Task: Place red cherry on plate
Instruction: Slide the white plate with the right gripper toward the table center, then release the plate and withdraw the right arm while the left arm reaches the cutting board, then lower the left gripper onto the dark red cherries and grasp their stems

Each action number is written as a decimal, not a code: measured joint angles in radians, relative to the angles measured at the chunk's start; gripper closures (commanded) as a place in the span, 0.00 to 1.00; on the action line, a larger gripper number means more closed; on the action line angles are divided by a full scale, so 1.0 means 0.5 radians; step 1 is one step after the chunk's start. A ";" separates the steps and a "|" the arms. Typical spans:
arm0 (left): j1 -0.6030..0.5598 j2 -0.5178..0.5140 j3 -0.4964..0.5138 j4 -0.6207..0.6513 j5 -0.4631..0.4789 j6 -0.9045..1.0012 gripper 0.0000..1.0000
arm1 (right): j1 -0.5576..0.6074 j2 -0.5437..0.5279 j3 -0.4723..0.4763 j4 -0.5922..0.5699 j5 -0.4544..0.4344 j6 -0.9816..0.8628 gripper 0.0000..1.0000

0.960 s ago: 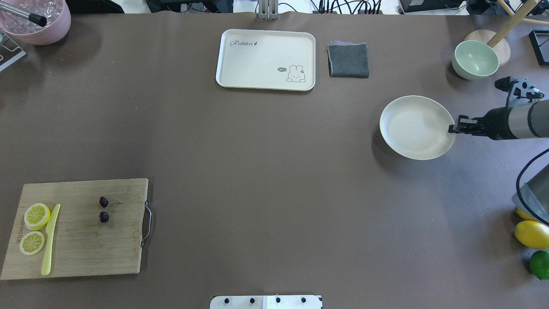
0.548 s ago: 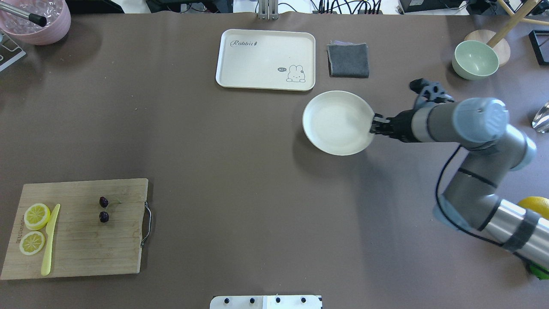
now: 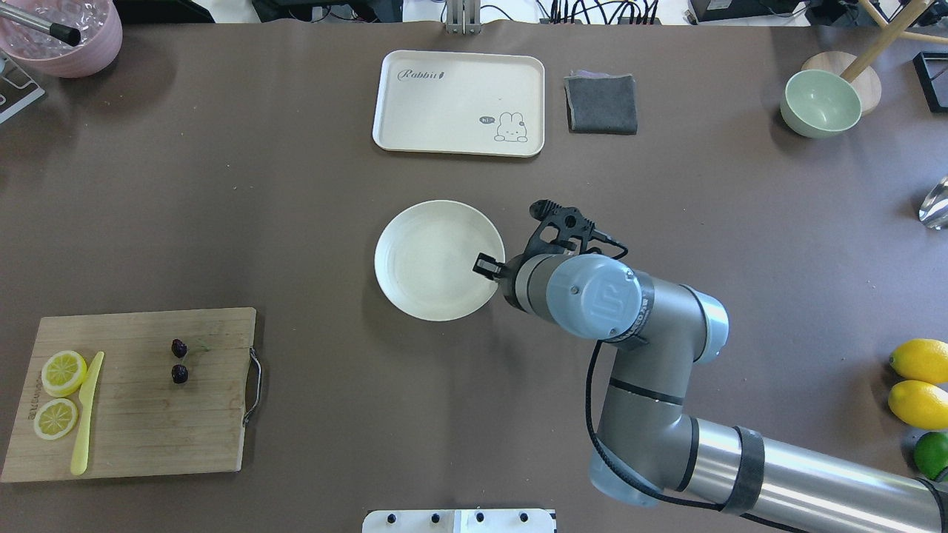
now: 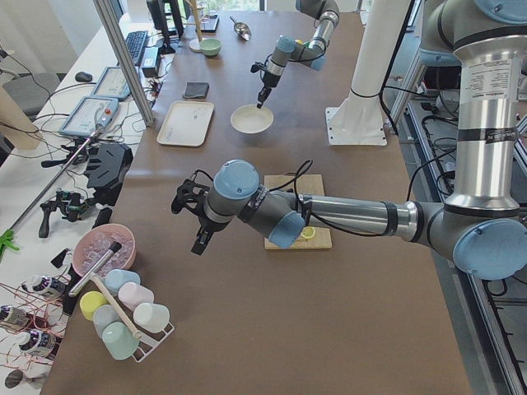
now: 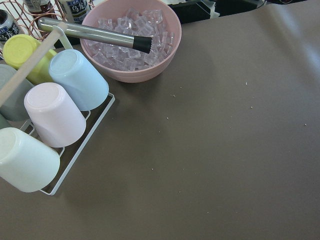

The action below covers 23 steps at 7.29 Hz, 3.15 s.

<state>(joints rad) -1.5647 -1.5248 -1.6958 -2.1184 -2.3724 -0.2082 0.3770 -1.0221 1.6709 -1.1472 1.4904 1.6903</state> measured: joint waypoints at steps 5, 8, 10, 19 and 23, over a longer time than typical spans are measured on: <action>0.035 -0.003 -0.067 -0.010 -0.132 -0.182 0.02 | 0.211 -0.050 0.179 -0.195 0.207 -0.367 0.00; 0.504 0.031 -0.365 -0.136 -0.126 -1.034 0.02 | 0.778 -0.307 0.404 -0.401 0.761 -0.991 0.00; 1.074 0.091 -0.479 -0.324 0.274 -1.515 0.02 | 1.217 -0.558 0.449 -0.416 1.124 -1.548 0.00; 2.176 0.274 -0.514 -0.369 1.154 -1.809 0.42 | 1.768 -0.952 0.439 -0.420 1.464 -2.368 0.00; 2.217 0.277 -0.518 -0.368 1.155 -1.808 1.00 | 1.765 -0.948 0.440 -0.418 1.462 -2.366 0.00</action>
<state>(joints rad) -0.4562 -1.3865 -1.9547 -2.3025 -1.7951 -1.1121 1.2596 -1.4962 1.8906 -1.3560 2.2214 0.5075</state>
